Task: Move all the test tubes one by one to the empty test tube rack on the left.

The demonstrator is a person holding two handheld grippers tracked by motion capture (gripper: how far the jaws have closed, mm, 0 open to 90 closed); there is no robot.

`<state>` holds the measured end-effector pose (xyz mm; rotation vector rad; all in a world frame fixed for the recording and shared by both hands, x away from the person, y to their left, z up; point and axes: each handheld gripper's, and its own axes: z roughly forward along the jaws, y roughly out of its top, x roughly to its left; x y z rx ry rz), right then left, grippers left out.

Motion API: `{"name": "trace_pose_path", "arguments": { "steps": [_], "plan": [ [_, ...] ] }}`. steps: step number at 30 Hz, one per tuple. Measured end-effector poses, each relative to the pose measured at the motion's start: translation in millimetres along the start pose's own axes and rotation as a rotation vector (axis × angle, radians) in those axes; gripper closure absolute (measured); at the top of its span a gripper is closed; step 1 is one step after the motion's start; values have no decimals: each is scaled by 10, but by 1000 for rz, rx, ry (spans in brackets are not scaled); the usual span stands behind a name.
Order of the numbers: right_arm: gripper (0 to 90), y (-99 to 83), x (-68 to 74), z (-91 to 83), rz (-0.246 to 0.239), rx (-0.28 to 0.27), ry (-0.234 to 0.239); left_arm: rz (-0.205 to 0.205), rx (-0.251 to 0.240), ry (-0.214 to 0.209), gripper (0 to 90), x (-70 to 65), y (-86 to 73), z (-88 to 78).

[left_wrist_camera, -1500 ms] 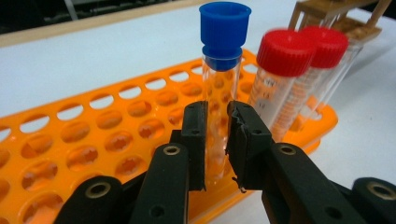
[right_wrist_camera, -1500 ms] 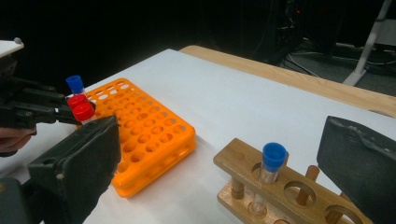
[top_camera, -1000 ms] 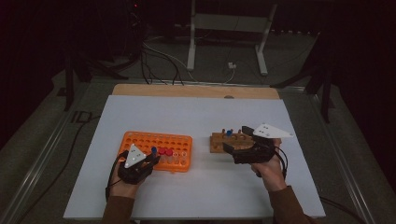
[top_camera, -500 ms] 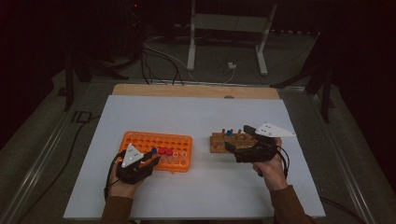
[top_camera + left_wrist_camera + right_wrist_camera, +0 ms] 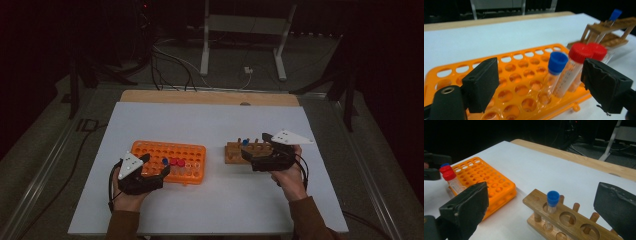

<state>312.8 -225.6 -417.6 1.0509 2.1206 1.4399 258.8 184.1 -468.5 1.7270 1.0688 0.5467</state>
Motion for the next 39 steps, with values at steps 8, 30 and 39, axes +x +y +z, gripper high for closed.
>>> {"name": "trace_pose_path", "arguments": {
  "steps": [8,30,39],
  "plan": [
    [0,-84,-77,98,12,37,-18,-35,-58,-6,13,4,40,-56],
    [607,-216,-62,457,-57,125,-82,-37,-87,21,19,5,48,-89],
    [760,-232,-20,532,-85,129,-106,-30,-78,18,19,-8,43,-68]
  ]
}}
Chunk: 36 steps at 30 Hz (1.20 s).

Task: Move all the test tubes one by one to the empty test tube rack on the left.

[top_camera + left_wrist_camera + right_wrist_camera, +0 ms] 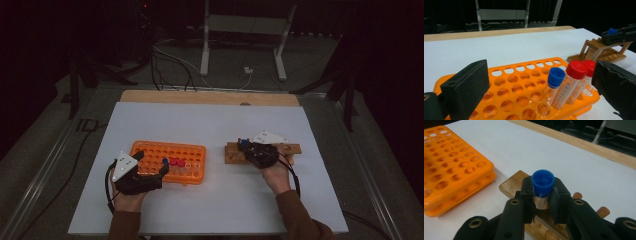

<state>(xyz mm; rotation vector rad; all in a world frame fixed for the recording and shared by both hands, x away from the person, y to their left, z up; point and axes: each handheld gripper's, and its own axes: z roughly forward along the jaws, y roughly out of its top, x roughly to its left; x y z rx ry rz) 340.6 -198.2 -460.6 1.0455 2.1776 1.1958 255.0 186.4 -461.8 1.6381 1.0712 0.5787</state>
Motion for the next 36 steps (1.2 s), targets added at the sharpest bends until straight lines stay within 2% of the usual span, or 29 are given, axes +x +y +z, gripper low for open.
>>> {"name": "trace_pose_path", "arguments": {
  "steps": [13,22,30,36],
  "plan": [
    [766,14,4,-21,1,0,-11,6,4,0,19,-17,-5,9],
    [767,95,-11,-155,14,-43,-3,8,1,-1,19,-29,-5,14],
    [767,187,-6,-277,5,-83,-1,-4,-9,-4,20,-30,-1,11],
    [767,269,-19,-390,-4,-112,-6,7,-24,-2,21,-48,57,29]
  ]
}}
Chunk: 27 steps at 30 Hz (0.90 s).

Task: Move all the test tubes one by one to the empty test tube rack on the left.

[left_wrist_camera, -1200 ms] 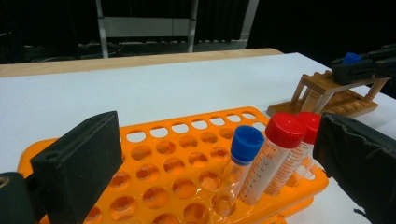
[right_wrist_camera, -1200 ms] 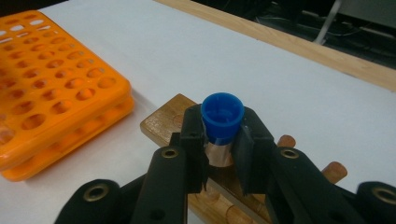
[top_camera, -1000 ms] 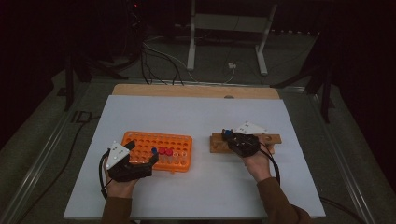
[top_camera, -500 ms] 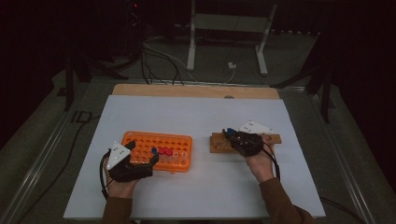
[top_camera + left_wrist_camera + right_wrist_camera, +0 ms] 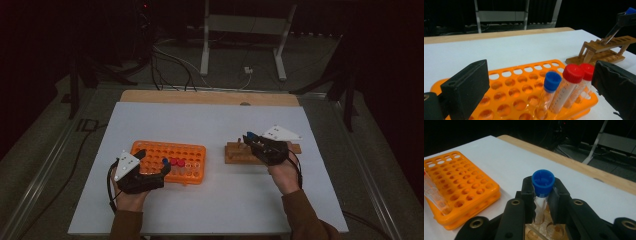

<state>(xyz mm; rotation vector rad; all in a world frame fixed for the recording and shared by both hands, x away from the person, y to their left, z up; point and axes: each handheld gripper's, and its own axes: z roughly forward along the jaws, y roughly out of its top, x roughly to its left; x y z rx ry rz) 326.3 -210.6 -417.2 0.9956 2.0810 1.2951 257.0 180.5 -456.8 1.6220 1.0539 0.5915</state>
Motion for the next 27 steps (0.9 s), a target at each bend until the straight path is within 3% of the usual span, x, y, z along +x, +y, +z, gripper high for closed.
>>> {"name": "trace_pose_path", "arguments": {
  "steps": [4,11,17,20,27],
  "plan": [
    [766,61,-13,-81,-4,-20,0,9,-25,-4,35,-62,80,-5],
    [766,130,9,-175,20,-40,64,44,-61,-31,52,-262,211,38],
    [764,116,121,-139,15,-16,128,110,-42,-89,71,-561,280,229],
    [764,93,214,-119,15,-8,152,132,-35,-150,116,-711,316,356],
    [764,106,337,-107,16,-1,205,182,21,-206,162,-979,325,601]
  ]
}}
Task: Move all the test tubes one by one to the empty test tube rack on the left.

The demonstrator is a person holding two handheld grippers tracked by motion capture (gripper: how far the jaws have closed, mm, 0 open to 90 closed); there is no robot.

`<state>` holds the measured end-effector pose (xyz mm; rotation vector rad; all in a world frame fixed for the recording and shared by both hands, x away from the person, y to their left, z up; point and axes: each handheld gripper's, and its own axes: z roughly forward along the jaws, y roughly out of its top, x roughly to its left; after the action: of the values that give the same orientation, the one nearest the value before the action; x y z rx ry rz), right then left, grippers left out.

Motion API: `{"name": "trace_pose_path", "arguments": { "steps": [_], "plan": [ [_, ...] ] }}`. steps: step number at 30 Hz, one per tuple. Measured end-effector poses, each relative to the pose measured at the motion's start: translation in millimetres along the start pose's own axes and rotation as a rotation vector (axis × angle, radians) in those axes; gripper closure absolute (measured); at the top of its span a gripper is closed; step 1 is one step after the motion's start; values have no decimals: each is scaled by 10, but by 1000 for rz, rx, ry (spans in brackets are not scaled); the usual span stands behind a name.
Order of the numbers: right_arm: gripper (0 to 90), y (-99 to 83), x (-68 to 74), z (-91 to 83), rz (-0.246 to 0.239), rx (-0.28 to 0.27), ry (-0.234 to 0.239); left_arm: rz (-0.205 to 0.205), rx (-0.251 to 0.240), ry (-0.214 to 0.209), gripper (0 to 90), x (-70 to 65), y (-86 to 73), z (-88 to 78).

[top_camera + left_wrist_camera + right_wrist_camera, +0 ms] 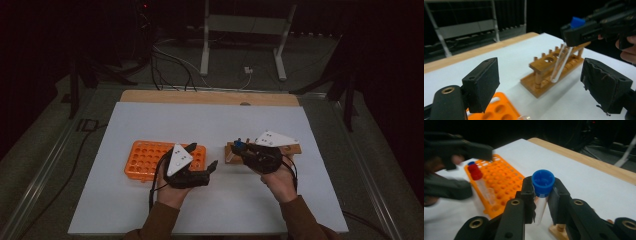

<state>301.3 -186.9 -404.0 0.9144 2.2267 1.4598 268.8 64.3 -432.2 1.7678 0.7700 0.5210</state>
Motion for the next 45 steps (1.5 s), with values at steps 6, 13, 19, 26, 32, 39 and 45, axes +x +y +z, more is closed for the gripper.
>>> {"name": "trace_pose_path", "arguments": {
  "steps": [6,13,19,26,32,39,45],
  "plan": [
    [763,2,86,41,-3,17,40,31,55,3,252,-108,-34,185],
    [763,6,174,109,-14,34,72,53,79,-23,455,-168,-57,288],
    [763,5,216,155,-25,47,90,75,97,-53,634,-205,-73,326],
    [761,4,227,169,-28,60,100,79,98,-80,764,-218,-78,329],
    [448,15,182,130,2,26,108,63,96,-86,767,-197,-89,300],
    [164,4,91,24,19,-4,59,32,87,-98,767,-134,-121,178],
    [100,-56,-17,-47,30,-8,2,15,74,-105,767,-77,-148,4]
  ]
}}
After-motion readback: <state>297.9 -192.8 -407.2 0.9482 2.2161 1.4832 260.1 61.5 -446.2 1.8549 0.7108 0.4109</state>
